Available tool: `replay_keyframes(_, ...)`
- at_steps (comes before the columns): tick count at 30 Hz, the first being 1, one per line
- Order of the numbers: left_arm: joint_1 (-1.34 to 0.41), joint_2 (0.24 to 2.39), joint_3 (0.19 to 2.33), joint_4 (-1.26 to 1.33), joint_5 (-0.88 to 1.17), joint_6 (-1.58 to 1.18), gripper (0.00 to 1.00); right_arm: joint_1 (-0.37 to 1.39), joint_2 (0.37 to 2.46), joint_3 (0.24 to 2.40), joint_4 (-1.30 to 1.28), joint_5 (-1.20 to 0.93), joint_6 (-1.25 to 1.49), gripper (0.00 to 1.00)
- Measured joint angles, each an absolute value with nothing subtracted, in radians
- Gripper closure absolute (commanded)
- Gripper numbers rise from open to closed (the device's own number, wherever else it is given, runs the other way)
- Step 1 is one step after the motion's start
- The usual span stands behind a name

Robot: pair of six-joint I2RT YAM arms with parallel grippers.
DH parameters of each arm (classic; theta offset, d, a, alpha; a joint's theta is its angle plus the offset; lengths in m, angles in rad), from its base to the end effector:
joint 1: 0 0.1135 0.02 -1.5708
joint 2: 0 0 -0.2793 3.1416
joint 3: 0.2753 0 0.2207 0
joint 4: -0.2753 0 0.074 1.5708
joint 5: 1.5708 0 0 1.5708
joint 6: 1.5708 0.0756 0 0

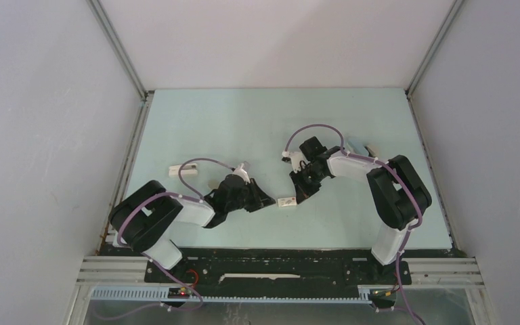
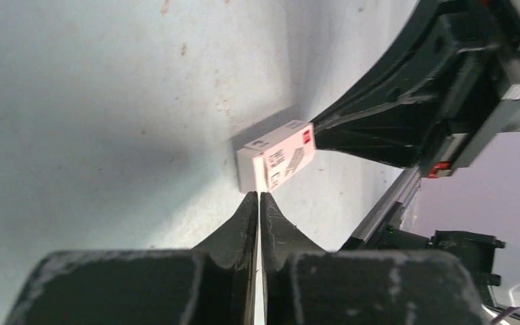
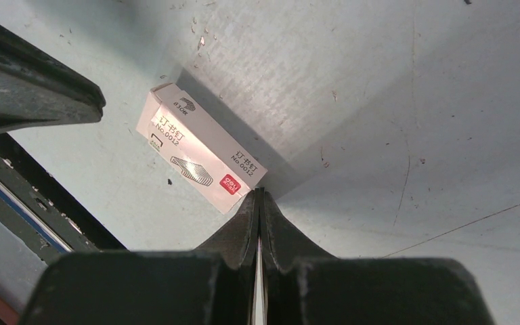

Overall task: Unload the staples from the stapler
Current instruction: Close the staple box at the center of the board.

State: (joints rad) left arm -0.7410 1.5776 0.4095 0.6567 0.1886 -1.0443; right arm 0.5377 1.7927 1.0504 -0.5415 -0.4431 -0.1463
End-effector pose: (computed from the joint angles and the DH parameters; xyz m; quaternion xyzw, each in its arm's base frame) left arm 0.2041 -0.2060 0.1483 -0.0828 0.8565 -0.4427 0.2523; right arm 0.2572 0.1911 0.1501 -0.3534 0.8991 0.2405 0.0946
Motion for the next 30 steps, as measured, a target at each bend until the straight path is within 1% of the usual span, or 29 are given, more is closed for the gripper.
replay_keyframes(7, -0.741, 1.607, 0.44, 0.538, 0.191, -1.021, 0.97, 0.539, 1.793, 1.051, -0.54, -0.443, -0.147, 0.94)
replay_keyframes(19, -0.744, 1.701, 0.57, 0.467, 0.247, -0.986, 0.98, 0.572, 1.803, 1.077, -0.556, -0.405, -0.147, 0.94)
replay_keyframes(30, -0.745, 1.699, 0.599, 0.411, 0.248, -0.959, 0.97, 0.593, 1.804, 1.093, -0.577, -0.337, -0.152, 0.94)
